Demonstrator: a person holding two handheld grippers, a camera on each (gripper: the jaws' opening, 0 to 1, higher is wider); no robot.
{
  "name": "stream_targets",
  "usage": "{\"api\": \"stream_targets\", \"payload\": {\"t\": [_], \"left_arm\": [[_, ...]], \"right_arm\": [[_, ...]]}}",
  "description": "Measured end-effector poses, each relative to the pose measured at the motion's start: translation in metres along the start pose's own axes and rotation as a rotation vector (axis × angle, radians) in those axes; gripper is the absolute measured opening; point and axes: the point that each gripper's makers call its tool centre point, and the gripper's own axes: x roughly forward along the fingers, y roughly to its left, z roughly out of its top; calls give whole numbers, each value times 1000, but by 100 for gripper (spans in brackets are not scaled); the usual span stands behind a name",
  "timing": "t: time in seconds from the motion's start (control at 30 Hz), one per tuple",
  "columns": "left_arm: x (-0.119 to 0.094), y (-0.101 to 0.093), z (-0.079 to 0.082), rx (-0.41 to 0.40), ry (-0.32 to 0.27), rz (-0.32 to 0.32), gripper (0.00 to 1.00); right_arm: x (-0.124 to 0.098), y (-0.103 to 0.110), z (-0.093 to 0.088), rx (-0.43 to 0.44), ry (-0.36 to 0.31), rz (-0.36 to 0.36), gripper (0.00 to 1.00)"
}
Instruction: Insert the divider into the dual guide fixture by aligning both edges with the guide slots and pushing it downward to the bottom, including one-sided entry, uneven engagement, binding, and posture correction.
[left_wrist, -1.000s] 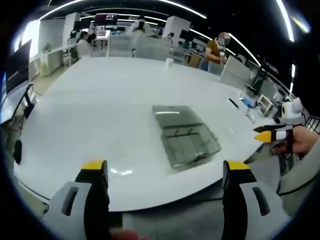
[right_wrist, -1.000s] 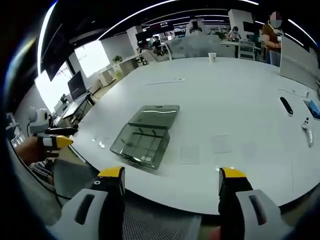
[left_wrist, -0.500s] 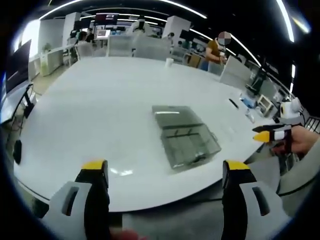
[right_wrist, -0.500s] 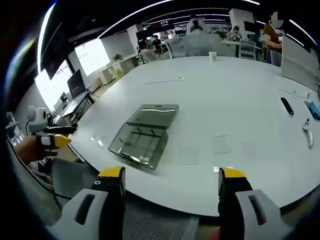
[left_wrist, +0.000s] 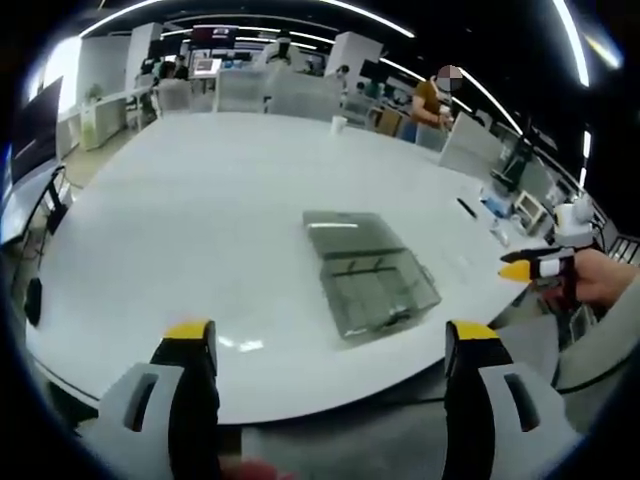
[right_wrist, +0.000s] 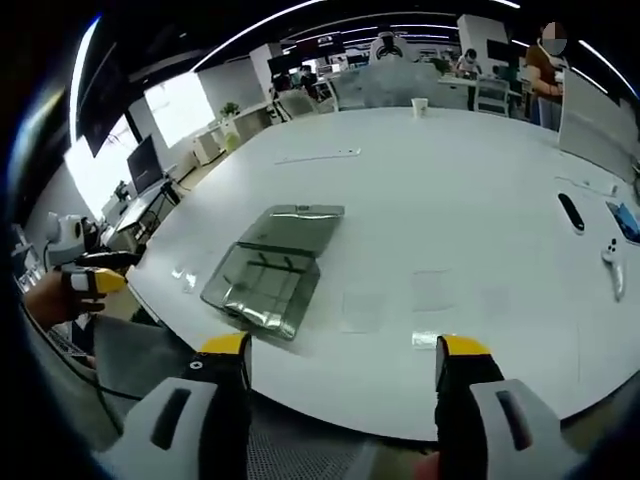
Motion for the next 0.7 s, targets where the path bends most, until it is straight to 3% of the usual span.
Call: {"api": "stream_targets", "payload": {"t": [0.7], "left_arm": [[3, -5, 0, -4, 11, -5, 93]], "right_arm": [[33, -36, 1, -5, 44, -35, 70]]}}
